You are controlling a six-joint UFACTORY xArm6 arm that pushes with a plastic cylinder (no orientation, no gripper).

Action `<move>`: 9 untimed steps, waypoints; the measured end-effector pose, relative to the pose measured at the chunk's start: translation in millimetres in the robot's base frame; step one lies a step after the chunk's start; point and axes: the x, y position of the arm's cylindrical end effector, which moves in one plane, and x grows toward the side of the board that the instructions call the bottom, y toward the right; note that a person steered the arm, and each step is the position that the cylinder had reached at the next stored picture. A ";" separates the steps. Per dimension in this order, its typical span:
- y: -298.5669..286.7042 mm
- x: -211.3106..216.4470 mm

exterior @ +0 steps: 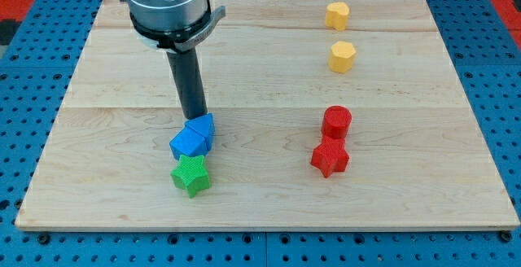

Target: Point your arm diagonally above blue triangle

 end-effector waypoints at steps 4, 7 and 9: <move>15.6 -32.5; 19.1 -33.9; 39.3 -33.9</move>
